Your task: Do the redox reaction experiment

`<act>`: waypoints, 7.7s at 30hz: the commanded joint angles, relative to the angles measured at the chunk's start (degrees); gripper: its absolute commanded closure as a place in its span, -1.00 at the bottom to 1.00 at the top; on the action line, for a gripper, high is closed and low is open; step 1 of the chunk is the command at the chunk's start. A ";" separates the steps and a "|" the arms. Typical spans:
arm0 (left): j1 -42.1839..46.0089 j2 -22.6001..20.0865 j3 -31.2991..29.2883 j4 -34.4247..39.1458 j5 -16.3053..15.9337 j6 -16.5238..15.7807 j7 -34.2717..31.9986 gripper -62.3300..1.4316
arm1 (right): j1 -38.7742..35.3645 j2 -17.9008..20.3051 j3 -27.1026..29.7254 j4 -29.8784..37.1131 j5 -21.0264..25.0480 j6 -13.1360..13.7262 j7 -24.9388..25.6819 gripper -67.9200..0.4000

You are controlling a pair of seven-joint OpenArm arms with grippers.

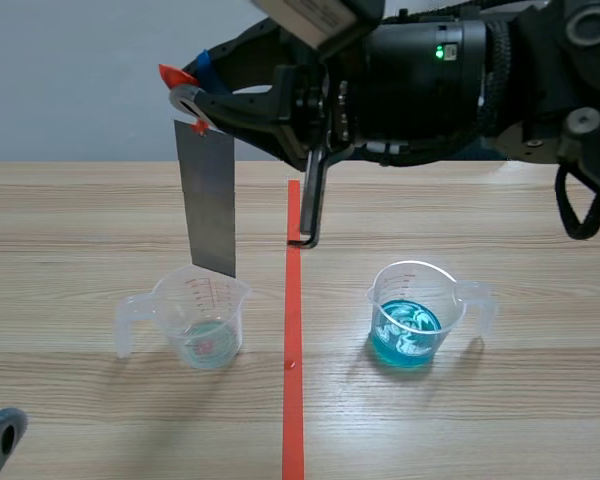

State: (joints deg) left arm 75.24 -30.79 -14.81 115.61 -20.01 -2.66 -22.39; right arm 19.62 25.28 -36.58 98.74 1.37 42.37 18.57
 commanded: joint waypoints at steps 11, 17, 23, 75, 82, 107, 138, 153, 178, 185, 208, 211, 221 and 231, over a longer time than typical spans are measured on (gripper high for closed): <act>-0.04 0.28 0.00 0.61 -0.35 -0.07 -0.74 -1.00 | 4.15 -3.26 -5.66 0.42 3.78 0.35 -5.60 0.96; -0.04 0.28 0.00 0.61 -0.35 -0.07 -0.76 -1.00 | 5.18 -4.31 -6.25 0.35 6.45 0.35 -8.44 0.96; -0.04 0.28 0.00 0.61 -0.35 -0.07 -0.76 -1.00 | 5.31 -4.98 -6.25 0.31 7.06 0.35 -8.94 0.96; -0.04 0.28 0.00 0.61 -0.35 -0.07 -0.74 -1.00 | 5.27 -4.96 -6.25 0.31 7.08 0.35 -10.58 0.96; -0.04 0.28 0.00 0.61 -0.35 -0.07 -0.74 -1.00 | 5.14 -4.96 -6.25 0.31 7.08 0.35 -10.58 0.96; -0.04 0.28 0.00 0.61 -0.35 -0.07 -0.74 -1.00 | 5.14 -4.94 -6.25 0.31 7.08 0.35 -10.58 0.96; -0.04 0.28 0.00 0.61 -0.35 -0.07 -0.74 -1.00 | 5.14 -4.94 -6.25 0.31 7.10 0.35 -10.56 0.96; -0.04 0.28 0.00 0.61 -0.35 -0.07 -0.74 -1.00 | 5.14 -4.96 -6.25 -0.17 7.28 0.35 -10.54 0.96; -0.04 0.28 0.00 0.61 -0.35 -0.07 -0.74 -1.00 | 5.18 -11.26 -9.16 -18.56 -4.37 0.35 -0.02 0.96; -0.04 0.28 0.00 0.61 -0.35 -0.07 -0.74 -1.00 | 5.16 -13.84 -9.27 -24.79 -14.93 0.09 7.89 0.96; -0.20 0.28 0.00 0.61 -0.35 -0.07 -0.74 -1.00 | 5.16 -14.53 -9.31 -28.68 -24.15 -2.45 15.93 0.96; -0.20 0.28 0.00 0.61 -0.35 -0.07 -0.74 -1.00 | 5.16 -14.53 -9.31 -28.68 -24.15 -2.38 15.93 0.83; -0.20 0.28 0.00 0.61 -0.35 -0.07 -0.74 -1.00 | 5.16 -14.62 -9.38 -28.68 -24.11 0.35 22.97 -0.64; -0.20 0.28 0.00 0.61 -0.35 -0.07 -0.74 -1.00 | 5.14 -15.17 -10.12 -28.68 -24.13 0.35 22.71 -1.00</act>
State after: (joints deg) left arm 75.22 -30.79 -14.81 115.61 -20.01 -2.66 -22.37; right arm 23.81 10.63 -46.70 69.36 -23.62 42.28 40.66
